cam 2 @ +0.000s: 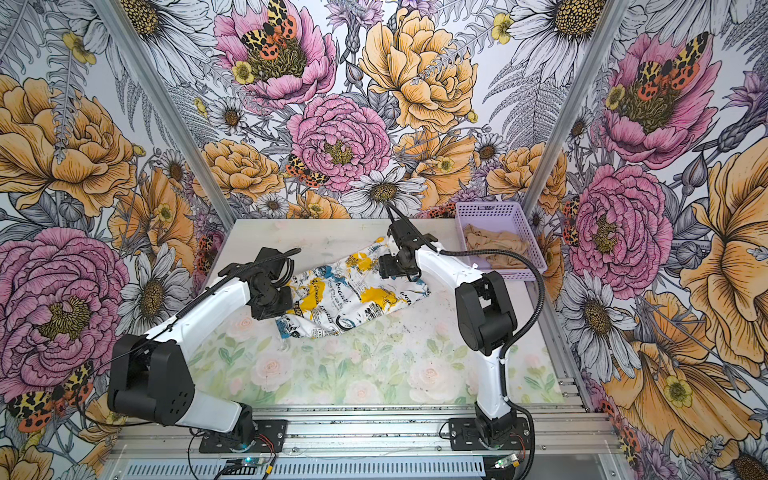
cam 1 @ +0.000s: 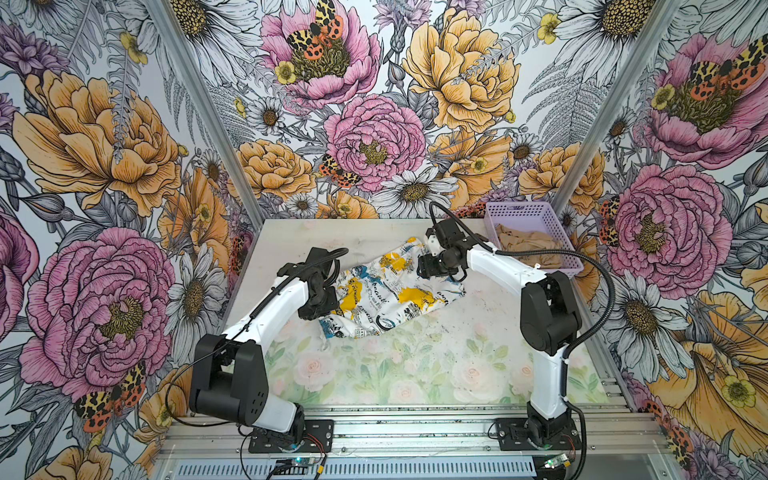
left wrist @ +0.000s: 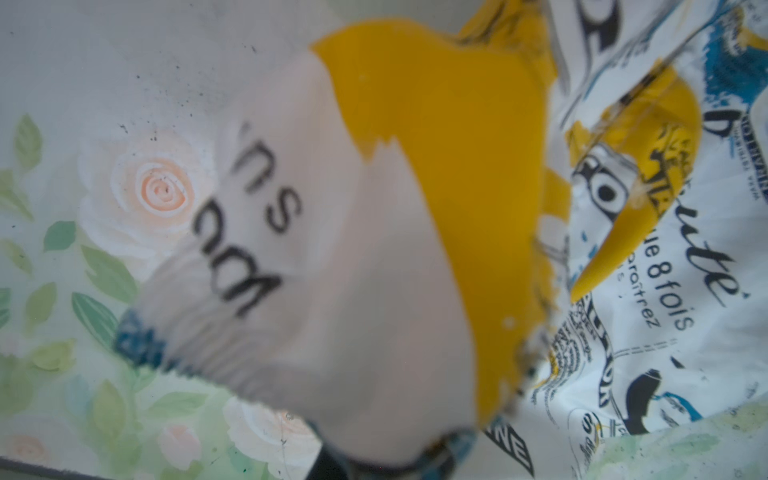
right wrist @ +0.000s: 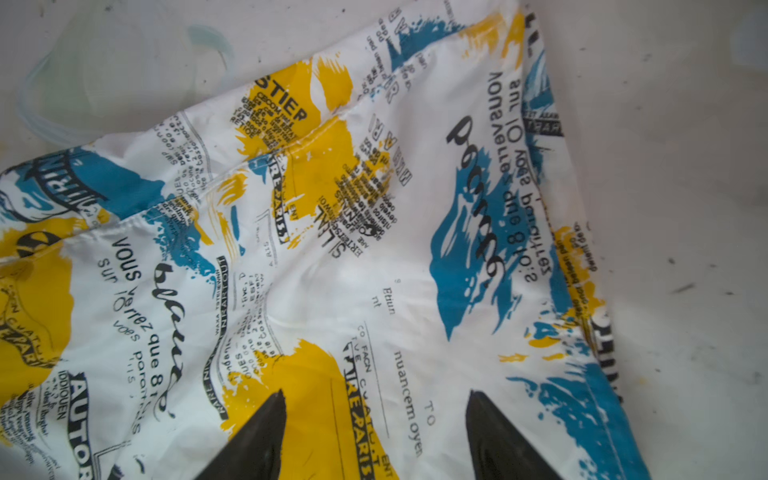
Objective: Fold and stack the mixed laundry pile
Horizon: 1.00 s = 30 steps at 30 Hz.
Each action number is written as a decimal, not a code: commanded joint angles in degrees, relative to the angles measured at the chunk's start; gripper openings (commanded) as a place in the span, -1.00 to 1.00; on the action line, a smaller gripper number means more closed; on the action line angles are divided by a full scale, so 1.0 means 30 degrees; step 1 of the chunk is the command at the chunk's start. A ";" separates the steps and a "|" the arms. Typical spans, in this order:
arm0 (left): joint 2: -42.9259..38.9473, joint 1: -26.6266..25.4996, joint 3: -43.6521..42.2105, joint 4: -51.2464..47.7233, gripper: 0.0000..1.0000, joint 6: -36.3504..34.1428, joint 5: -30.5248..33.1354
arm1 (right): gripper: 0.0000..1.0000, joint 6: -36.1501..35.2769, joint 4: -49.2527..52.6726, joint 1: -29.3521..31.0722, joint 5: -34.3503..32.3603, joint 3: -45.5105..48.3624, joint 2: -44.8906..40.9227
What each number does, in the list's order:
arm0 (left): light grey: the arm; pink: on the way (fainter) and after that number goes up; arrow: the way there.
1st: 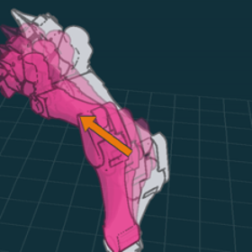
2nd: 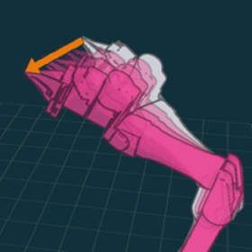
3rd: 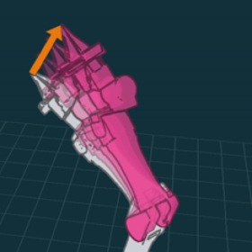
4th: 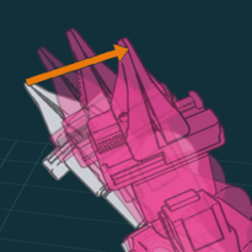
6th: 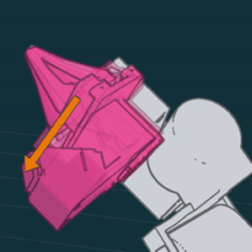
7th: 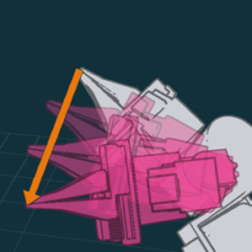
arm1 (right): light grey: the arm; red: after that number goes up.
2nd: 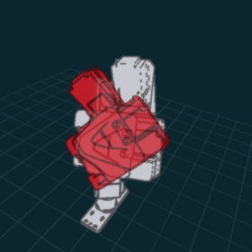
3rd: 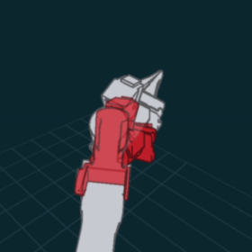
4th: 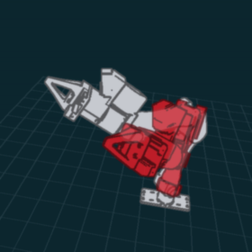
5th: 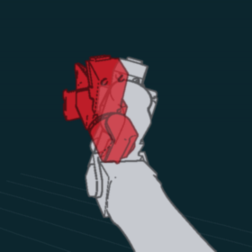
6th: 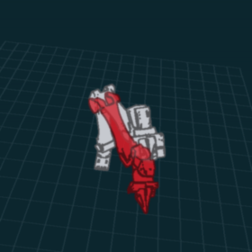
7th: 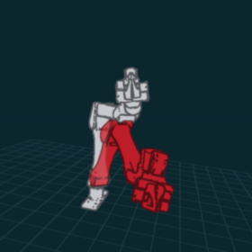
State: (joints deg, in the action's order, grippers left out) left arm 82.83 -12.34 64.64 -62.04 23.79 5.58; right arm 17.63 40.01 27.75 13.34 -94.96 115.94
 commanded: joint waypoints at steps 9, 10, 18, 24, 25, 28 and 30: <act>-0.1518 0.0543 0.2388 -0.3698 -1.00 -0.0204 0.0653 | -0.35 0.1658 -0.2457 0.2643 0.4406 -0.1051 0.1888; -0.1575 0.0594 0.2593 -0.3871 -1.00 -0.0169 0.0685 | -0.40 0.1775 -0.2538 0.2886 0.4709 -0.1235 0.2149; -0.1740 0.0471 0.4384 -0.5628 -1.00 0.0232 0.0878 | -0.54 0.3265 -0.3841 0.4970 0.6668 -0.3382 0.5265; -0.1681 0.0154 0.5307 -0.7085 -1.00 0.0505 0.1170 | -0.54 0.4053 -0.3873 0.6466 0.7576 -0.6685 0.7908; -0.1656 0.0135 0.5447 -0.7293 -1.00 0.0507 0.1207 | -0.54 0.4169 -0.3872 0.6468 0.7710 -0.6936 0.8154; -0.1413 0.0142 0.5924 -0.7620 -1.00 0.0515 0.1303 | -0.50 0.4017 -0.3850 0.6098 0.7534 -0.6611 0.7701; -0.0953 0.0108 0.6370 -0.7592 -1.00 0.0565 0.1186 | -0.44 0.3836 -0.3841 0.5257 0.7262 -0.5626 0.6588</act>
State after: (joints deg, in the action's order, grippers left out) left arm 79.26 -11.51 81.28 -83.77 24.08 7.99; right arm 29.15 29.74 47.27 35.00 -113.60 139.55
